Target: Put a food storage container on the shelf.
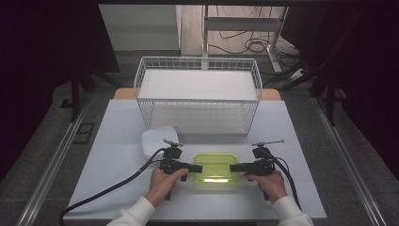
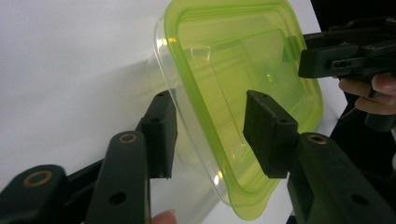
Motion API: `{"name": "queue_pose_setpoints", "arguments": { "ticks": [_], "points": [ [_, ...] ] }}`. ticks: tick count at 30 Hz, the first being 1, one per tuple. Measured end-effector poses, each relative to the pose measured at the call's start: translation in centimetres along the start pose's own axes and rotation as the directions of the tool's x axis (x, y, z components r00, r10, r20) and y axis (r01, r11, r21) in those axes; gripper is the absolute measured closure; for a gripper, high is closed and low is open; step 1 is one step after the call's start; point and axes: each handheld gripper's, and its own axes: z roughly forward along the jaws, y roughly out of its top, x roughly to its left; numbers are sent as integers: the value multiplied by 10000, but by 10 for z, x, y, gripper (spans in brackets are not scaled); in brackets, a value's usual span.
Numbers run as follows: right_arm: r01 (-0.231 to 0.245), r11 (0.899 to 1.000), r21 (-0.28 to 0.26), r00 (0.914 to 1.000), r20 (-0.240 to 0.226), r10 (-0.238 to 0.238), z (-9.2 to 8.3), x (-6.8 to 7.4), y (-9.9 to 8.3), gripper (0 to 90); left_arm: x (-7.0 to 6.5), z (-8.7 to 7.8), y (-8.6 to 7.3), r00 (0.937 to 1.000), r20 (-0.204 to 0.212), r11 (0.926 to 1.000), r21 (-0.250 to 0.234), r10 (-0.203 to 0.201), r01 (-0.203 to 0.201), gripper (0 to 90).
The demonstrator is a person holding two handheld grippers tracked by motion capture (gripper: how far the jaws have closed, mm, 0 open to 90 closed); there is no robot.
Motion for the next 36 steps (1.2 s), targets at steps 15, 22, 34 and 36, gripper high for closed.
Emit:
{"name": "queue_pose_setpoints", "arguments": {
  "ticks": [15,22,34,36],
  "points": [
    [-654,9969,-441,9975,-294,641,-10,-2,-1,766,-2,-10,-2,9999,-159,9979,-642,16,-26,758],
    [152,9960,-882,9999,13,-151,-20,7,0,783,-8,-13,-3,9998,-137,9958,-902,152,-164,781],
    [1236,9820,-1430,9923,249,-1213,-35,25,3,782,-22,-36,-1,9972,105,9819,-1755,738,-708,789],
    [1383,9784,-1537,9904,246,-1361,-37,28,4,782,-24,-39,0,9961,68,9793,-1837,878,-851,789]
  ]
}}
